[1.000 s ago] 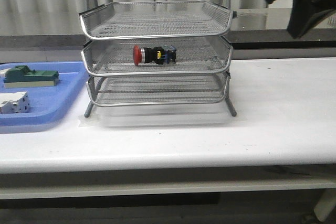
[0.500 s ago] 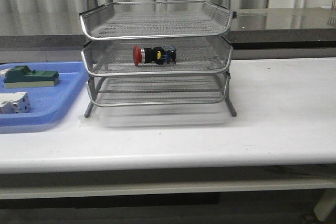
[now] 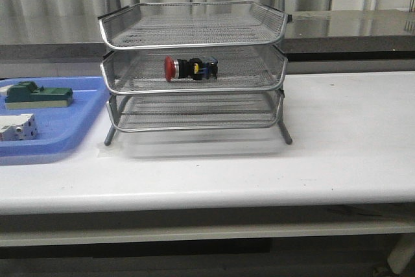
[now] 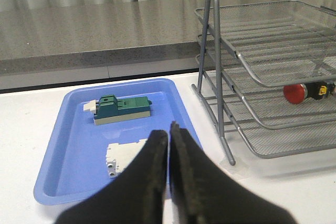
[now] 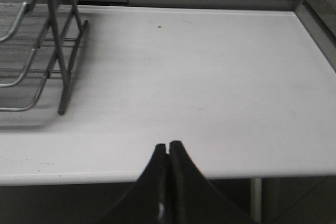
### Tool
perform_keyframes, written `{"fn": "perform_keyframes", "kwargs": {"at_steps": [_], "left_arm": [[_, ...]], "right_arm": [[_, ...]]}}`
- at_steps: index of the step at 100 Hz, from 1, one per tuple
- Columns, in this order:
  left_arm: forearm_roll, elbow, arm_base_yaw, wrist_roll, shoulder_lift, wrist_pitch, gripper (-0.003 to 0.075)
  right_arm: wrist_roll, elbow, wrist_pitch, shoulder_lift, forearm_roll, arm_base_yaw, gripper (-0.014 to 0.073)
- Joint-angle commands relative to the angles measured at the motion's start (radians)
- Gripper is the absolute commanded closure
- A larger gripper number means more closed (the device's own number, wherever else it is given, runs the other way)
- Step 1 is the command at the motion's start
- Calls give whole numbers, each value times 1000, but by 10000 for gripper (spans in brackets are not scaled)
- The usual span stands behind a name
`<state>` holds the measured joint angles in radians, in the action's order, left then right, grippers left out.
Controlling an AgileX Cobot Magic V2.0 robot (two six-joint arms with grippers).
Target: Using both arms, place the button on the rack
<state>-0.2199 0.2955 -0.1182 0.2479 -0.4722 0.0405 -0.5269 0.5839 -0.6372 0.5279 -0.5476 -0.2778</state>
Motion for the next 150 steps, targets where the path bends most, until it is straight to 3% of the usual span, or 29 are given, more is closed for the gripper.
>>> {"fn": "perform_keyframes", "kwargs": {"at_steps": [1, 108, 132, 150], "left_arm": [[-10, 26, 3, -8, -2, -80, 716], [-10, 26, 3, -8, -2, -80, 716], [-10, 26, 3, -8, -2, -80, 716], [-10, 26, 3, -8, -2, -80, 716]], "right_arm": [[-9, 23, -7, -30, -51, 5, 653], [-3, 11, -17, -60, -27, 5, 653], [154, -80, 148, -160, 90, 18, 653], [333, -170, 265, -259, 295, 97, 653]]}}
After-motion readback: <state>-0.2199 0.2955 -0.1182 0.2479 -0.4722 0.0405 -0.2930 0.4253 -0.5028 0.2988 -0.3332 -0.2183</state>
